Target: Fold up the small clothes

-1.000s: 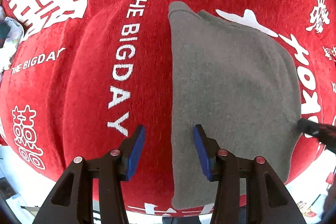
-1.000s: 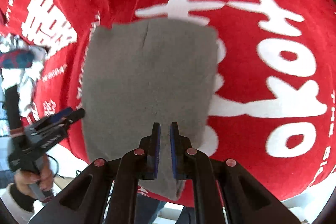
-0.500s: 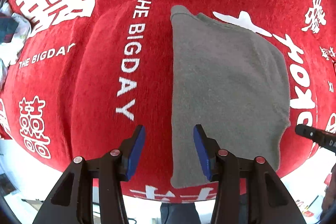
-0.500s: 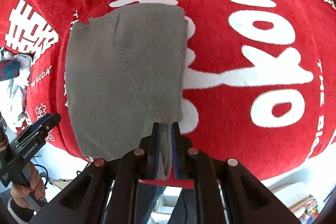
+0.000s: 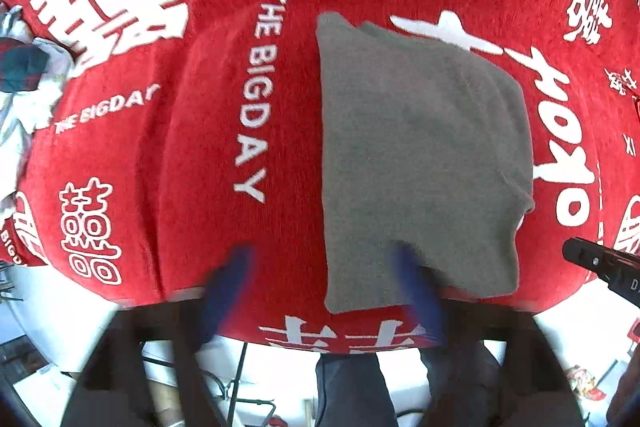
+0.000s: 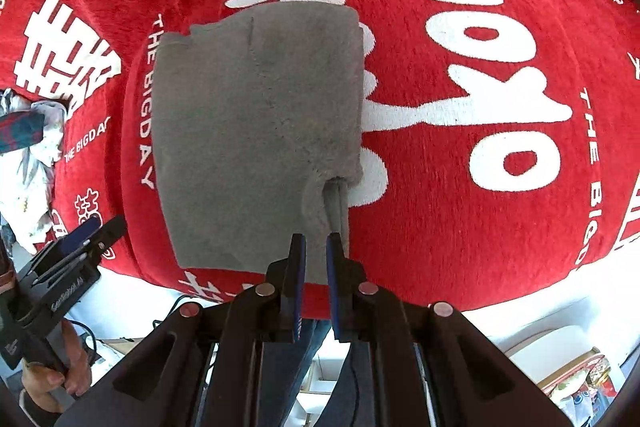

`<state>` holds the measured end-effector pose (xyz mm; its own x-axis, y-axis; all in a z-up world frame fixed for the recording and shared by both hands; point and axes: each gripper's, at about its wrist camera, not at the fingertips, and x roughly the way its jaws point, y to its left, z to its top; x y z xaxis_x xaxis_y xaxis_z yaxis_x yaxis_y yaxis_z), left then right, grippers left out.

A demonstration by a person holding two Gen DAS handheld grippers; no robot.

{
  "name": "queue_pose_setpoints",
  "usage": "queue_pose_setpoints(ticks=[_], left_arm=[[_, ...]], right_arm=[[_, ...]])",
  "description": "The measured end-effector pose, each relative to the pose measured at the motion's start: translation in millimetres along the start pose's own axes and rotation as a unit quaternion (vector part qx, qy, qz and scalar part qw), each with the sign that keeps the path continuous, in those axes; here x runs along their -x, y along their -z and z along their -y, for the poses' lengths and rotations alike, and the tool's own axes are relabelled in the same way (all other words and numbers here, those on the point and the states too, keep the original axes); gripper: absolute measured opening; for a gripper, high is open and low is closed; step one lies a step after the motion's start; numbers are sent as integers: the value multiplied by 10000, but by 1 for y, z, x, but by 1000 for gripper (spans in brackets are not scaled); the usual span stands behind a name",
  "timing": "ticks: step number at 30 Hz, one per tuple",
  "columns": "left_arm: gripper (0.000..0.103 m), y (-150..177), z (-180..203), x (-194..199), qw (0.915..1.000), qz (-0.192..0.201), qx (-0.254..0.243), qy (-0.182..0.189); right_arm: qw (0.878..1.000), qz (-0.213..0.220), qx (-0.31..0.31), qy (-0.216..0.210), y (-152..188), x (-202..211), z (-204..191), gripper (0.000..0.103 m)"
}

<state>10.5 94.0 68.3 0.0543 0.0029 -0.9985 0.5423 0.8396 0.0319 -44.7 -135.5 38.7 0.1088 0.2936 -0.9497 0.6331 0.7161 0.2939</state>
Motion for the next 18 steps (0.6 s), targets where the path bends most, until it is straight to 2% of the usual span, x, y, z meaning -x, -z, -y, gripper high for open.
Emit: queue_pose_setpoints(ticks=[2, 5, 6, 7, 8, 9, 11, 15, 18], left_arm=[[96, 2, 2, 12, 9998, 195, -88, -57], [96, 1, 4, 21, 9996, 239, -85, -117], [96, 1, 3, 24, 9996, 247, -63, -114], [96, 1, 3, 27, 9996, 258, -29, -103], [96, 1, 2, 29, 9996, 269, -3, -94], [96, 0, 0, 32, 9996, 290, 35, -61], [96, 0, -1, 37, 9995, 309, 91, 19], [96, 0, 3, 43, 9993, 301, -58, -193], [96, 1, 3, 45, 9997, 217, -46, -65]], right_arm=[[10000, 43, 24, 30, 2, 7, -4, 12], [9999, 104, 68, 64, 3, 15, -11, 14], [9999, 126, 82, 76, 2, 18, -13, 28], [9998, 167, 102, 82, 3, 21, -15, 53], [9996, 232, 127, 78, 3, 25, -17, 62], [9993, 316, 170, 90, 5, 30, -20, 66], [9988, 401, 240, 149, 6, 37, -25, 66], [9986, 464, 211, 170, 7, 44, -30, 68], [9984, 492, 145, 231, 6, 46, -30, 79]])
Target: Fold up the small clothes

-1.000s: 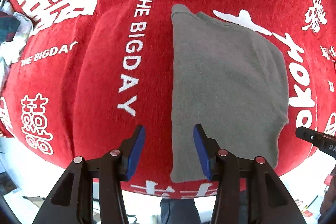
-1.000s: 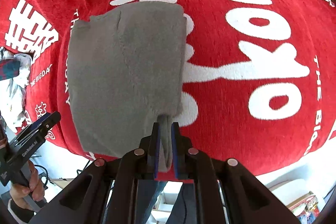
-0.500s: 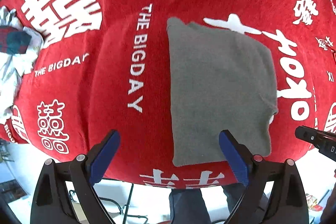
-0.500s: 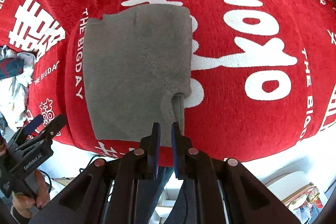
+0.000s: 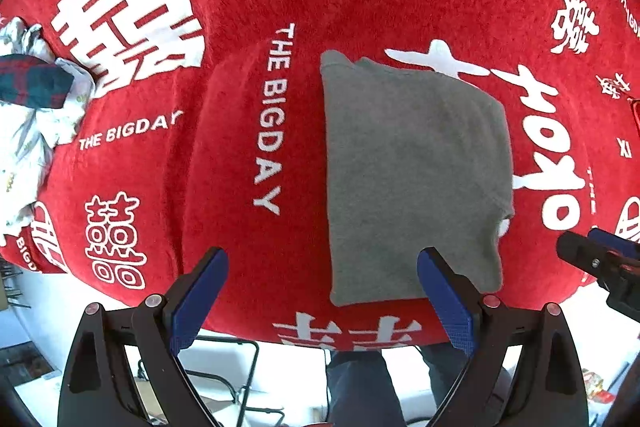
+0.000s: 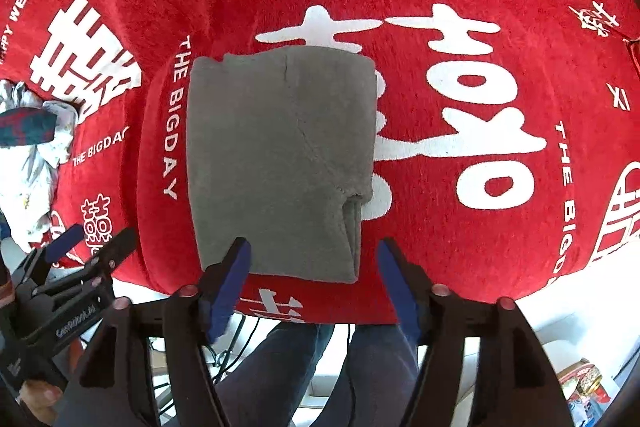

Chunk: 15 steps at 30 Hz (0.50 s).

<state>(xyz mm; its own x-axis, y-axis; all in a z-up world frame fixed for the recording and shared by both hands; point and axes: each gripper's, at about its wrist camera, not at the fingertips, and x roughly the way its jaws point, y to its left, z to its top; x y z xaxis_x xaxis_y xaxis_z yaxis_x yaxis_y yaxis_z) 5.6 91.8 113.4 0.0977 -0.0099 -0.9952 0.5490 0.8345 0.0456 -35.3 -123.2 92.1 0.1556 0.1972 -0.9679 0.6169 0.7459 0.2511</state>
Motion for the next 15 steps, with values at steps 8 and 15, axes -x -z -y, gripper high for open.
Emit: queue_pose_setpoints(ticks=[8, 15], left_arm=[[96, 3, -4, 15, 9999, 124, 48, -10], [96, 0, -8, 27, 9998, 173, 62, -118]], right_arm=[[9997, 116, 44, 198, 0, 11, -6, 94], [9991, 345, 124, 201, 0, 27, -15, 103]])
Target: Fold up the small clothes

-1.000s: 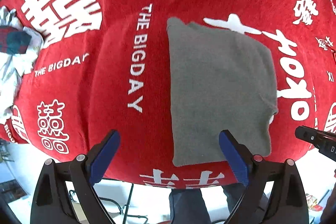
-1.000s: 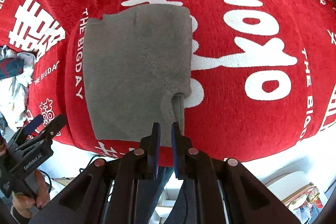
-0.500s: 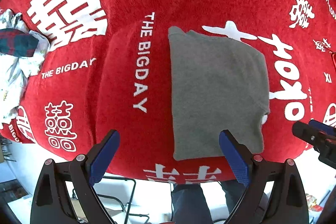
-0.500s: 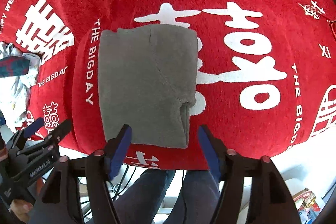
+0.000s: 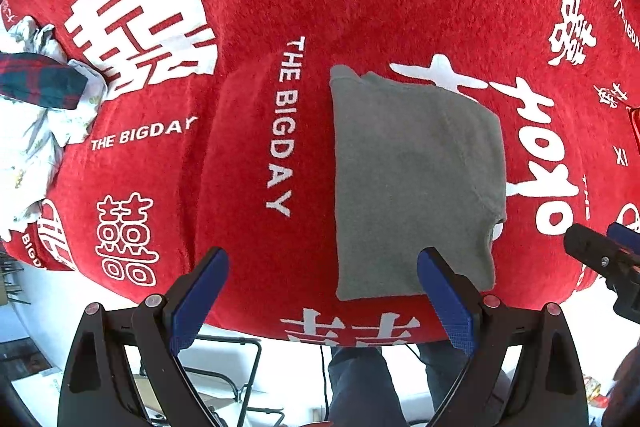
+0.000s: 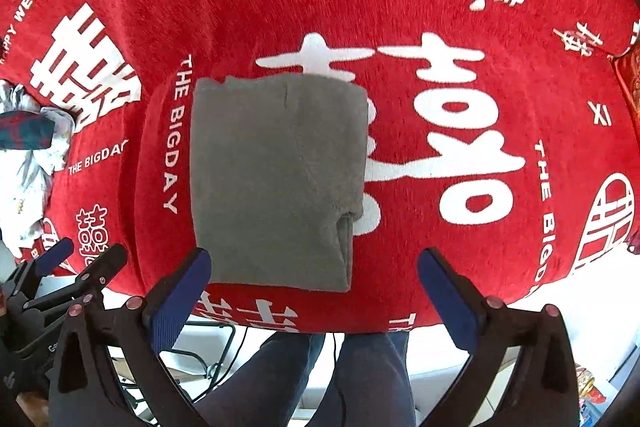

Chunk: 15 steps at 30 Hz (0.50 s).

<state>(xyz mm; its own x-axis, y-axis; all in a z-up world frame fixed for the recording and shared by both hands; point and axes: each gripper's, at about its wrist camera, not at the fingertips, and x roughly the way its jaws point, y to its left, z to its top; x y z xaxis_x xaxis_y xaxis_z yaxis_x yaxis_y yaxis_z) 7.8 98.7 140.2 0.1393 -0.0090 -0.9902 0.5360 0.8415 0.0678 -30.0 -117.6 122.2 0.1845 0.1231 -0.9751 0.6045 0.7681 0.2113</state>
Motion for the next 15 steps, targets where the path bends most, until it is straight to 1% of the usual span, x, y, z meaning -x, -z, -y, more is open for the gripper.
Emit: queue_pose_setpoints(ticks=[1, 4, 11, 15], left_arm=[[96, 0, 0, 1, 10000, 13, 1, -2], [96, 0, -1, 5, 10000, 16, -14, 6], [96, 5, 0, 9, 10000, -69, -26, 0], [96, 5, 0, 12, 10000, -51, 3, 10]], right_arm=[[10000, -62, 21, -28, 0, 0, -2, 103], [9998, -149, 60, 105, 1, 1, -5, 103], [9996, -101, 1, 280, 4, 10, -4, 103], [9995, -140, -43, 295, 4, 11, -1, 103]])
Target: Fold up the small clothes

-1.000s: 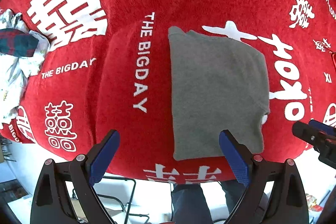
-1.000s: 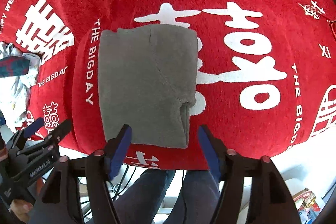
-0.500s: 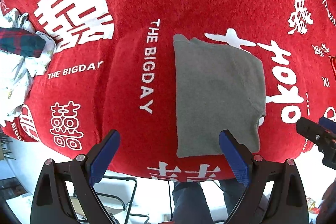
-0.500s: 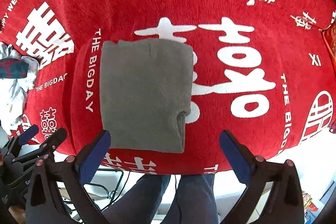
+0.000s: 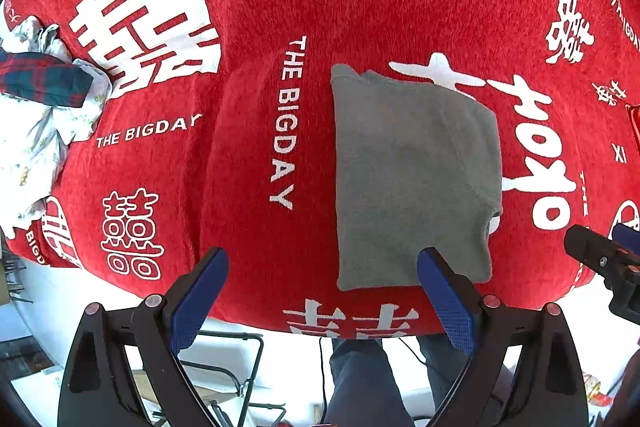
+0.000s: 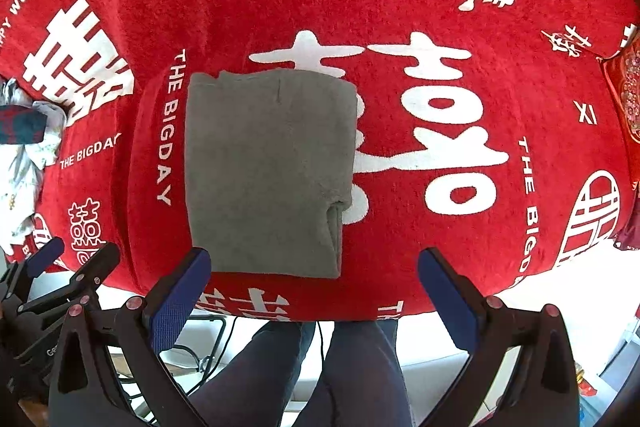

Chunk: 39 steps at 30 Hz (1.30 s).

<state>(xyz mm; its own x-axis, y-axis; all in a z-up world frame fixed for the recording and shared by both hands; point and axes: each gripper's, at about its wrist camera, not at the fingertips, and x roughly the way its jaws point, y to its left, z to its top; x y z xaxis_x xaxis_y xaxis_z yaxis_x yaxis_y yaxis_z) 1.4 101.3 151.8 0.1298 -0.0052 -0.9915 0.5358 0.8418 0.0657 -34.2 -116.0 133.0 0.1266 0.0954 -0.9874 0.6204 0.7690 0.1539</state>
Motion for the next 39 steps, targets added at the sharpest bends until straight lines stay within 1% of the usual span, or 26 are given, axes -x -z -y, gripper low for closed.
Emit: queue_pose_setpoints(ticks=[3, 10, 13, 27, 34, 39], left_arm=[[96, 0, 0, 0, 10000, -8, 35, 31], [96, 2, -2, -2, 10000, -43, 43, -55], [96, 3, -3, -2, 10000, -74, 39, -17], [96, 4, -9, -8, 9998, -129, 142, 91], [96, 3, -6, -11, 9998, -178, 49, 78], [96, 3, -4, -10, 9998, -159, -11, 79]], right_arm=[[10000, -36, 2, 29, -1, -1, 1, 103], [9999, -115, 7, 71, -2, -5, 0, 103], [9999, -135, 30, 62, -3, -6, -3, 103], [9999, -35, -37, 91, 0, -4, -5, 103], [9998, -21, -172, 105, 3, -5, 0, 103], [9997, 39, -158, 199, 3, -3, 1, 103]])
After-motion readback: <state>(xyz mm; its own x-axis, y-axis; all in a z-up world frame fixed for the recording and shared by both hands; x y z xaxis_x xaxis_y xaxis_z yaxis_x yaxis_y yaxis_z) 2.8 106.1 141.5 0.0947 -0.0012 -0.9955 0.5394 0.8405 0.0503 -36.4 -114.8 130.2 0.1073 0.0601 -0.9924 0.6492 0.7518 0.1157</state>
